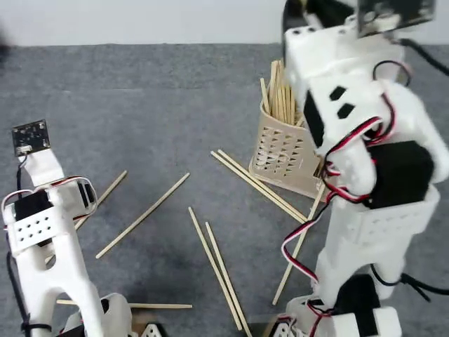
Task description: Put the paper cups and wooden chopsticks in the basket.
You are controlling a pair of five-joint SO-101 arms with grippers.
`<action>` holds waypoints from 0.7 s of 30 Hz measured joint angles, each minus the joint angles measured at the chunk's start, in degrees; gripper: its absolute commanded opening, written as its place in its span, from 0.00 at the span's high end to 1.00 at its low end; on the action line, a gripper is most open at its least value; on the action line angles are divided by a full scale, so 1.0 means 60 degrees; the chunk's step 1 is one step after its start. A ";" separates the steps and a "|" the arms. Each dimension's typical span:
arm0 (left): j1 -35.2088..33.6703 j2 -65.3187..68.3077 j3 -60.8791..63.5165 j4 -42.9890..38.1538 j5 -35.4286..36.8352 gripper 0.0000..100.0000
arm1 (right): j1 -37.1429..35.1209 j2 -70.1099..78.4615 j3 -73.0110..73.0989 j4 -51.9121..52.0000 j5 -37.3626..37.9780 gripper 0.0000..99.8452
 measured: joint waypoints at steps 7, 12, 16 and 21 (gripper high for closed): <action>0.0000 0.0000 0.0000 -0.0234 0.0000 0.86 | 0.0322 0.0117 0.1099 -0.0205 0.0000 0.99; 0.0000 0.0000 0.0000 -0.0264 0.0000 0.86 | 0.0806 0.0278 0.2564 -0.1084 0.0000 0.99; 0.0000 0.0000 0.0000 -0.0264 0.0000 0.86 | 0.0996 0.0293 0.4015 -0.1626 0.0000 0.99; 0.0000 0.0000 0.0000 -0.0264 0.0000 0.86 | 0.0938 0.0234 0.5949 -0.2168 0.0000 0.99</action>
